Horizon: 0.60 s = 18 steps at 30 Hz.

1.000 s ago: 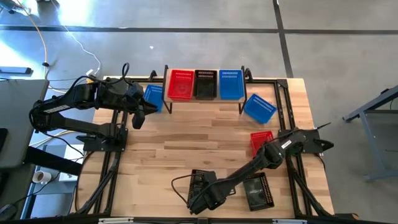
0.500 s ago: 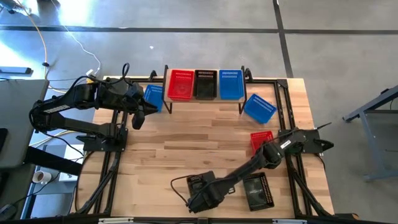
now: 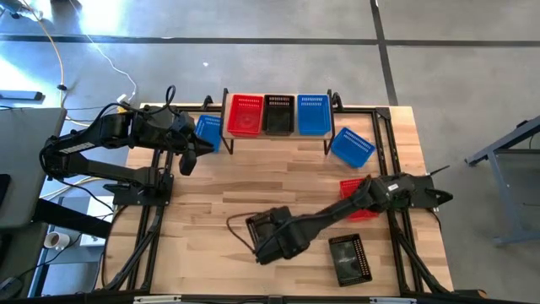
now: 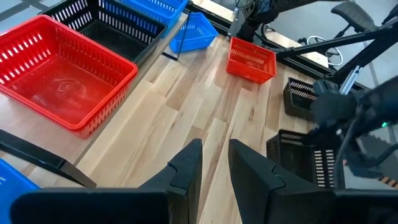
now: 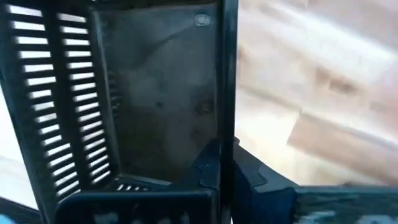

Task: Stack baskets on shelf by color
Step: Stack the left black bin on top of the black bin on the shelf

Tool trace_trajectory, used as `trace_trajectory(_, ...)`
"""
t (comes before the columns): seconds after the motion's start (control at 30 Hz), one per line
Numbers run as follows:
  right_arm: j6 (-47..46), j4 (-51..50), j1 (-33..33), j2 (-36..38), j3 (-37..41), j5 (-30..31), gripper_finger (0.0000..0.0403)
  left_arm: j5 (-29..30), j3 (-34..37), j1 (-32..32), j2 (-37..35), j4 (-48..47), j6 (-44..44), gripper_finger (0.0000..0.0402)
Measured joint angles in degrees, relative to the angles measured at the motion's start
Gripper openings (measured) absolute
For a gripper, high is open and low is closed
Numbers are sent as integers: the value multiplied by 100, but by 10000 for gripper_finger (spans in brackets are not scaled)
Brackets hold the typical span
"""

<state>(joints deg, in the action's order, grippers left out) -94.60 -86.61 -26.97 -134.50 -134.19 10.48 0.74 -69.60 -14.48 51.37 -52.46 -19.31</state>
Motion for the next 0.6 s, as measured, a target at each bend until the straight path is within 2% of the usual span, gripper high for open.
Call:
trace_trajectory(0.3, 907, -97, 571, 704, 0, 882, 0, 566, 0, 0, 0, 1, 2, 69)
trace_trajectory(0.6, 2342, -104, 1284, 1214, 0, 1185, 0, 742, 0, 0, 0, 1, 3, 69)
